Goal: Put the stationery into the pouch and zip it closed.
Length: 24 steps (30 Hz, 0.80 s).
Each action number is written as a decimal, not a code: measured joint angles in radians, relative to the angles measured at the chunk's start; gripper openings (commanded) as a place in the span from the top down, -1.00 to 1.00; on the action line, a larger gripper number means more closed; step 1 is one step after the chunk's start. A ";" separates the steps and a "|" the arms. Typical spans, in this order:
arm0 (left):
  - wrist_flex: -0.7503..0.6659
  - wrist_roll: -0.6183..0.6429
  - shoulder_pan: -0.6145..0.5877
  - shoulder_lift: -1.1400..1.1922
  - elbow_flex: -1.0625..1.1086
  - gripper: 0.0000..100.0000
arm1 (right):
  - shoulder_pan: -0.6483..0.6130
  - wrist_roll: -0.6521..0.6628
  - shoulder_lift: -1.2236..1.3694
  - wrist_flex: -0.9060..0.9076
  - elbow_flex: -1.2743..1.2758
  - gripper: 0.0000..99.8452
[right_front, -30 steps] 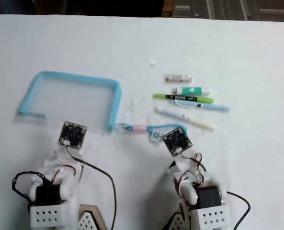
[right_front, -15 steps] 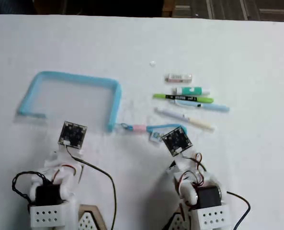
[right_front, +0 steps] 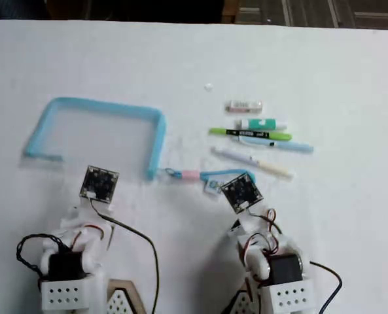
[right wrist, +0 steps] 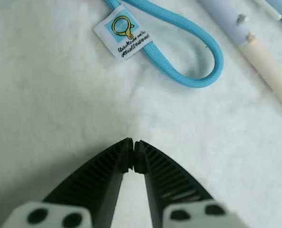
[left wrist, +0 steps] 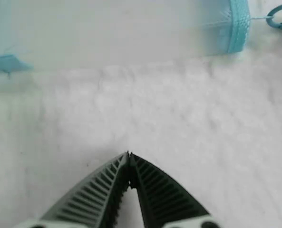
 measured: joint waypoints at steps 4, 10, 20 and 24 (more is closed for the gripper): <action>0.000 0.000 0.000 0.000 0.000 0.95 | 0.000 0.000 0.000 0.000 0.000 0.96; -0.180 0.000 -0.023 0.011 -0.014 0.95 | 0.000 0.000 0.000 0.000 0.000 0.96; -0.342 0.003 -0.074 0.011 -0.184 0.94 | 0.000 0.000 0.000 0.000 0.000 0.96; -0.288 0.126 -0.074 0.011 -0.287 0.79 | -0.002 0.000 0.000 0.000 0.000 0.96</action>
